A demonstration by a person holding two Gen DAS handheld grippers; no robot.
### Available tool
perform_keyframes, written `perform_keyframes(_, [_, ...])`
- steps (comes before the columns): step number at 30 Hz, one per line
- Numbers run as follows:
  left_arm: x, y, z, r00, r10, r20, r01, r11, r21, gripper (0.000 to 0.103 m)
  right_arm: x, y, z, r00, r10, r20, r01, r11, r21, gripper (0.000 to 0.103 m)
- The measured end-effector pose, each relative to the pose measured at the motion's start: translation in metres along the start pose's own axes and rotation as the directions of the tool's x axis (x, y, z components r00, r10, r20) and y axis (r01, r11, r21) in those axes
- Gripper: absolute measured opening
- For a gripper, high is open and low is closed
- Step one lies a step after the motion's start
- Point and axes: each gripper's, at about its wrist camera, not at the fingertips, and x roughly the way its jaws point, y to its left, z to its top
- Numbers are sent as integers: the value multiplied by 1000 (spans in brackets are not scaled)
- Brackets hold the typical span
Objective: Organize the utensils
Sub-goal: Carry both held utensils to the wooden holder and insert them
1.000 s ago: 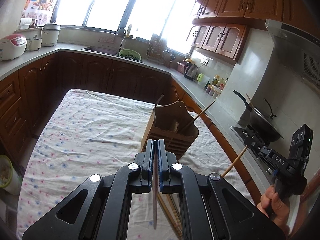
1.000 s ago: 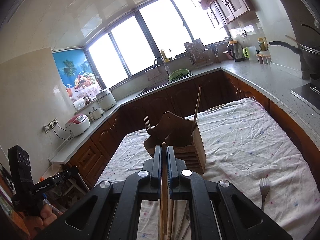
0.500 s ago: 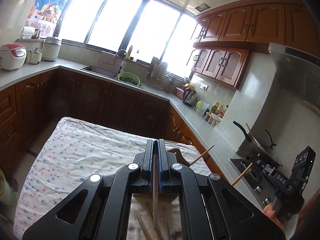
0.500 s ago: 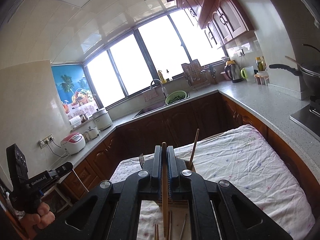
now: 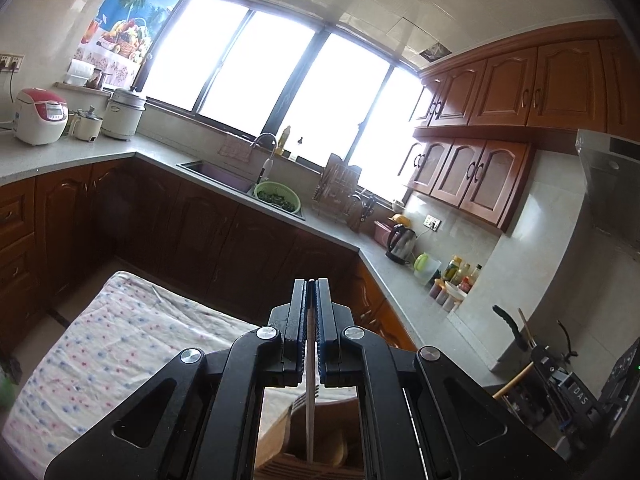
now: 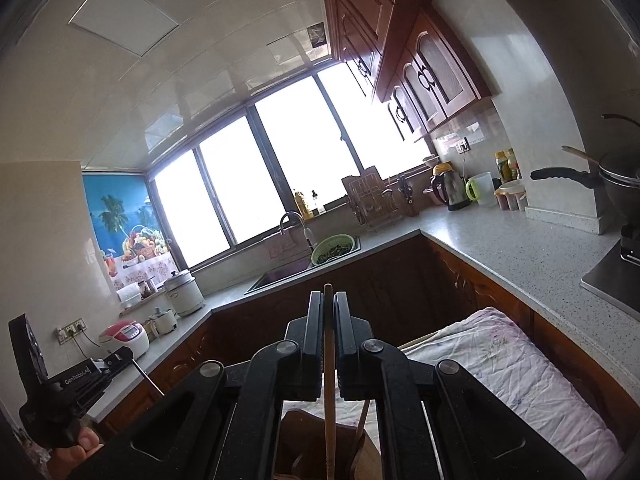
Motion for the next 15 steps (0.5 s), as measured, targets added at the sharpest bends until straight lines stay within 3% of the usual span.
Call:
perform_keyframes(4, [24, 10, -20, 1000, 13, -11, -13, 999, -29, 3, 19, -4, -18, 1000, -22, -12, 22, 1000, -7, 5])
perform_keyframes(8, [42, 18, -44, 998, 43, -52, -44, 999, -17, 3, 32, -11, -45, 998, -37, -46, 37, 999, -5, 5])
perform_keyframes(15, [53, 20, -71, 993, 39, -108, -37, 999, 21, 4, 51, -25, -78, 990, -47, -136, 53, 998, 39, 5])
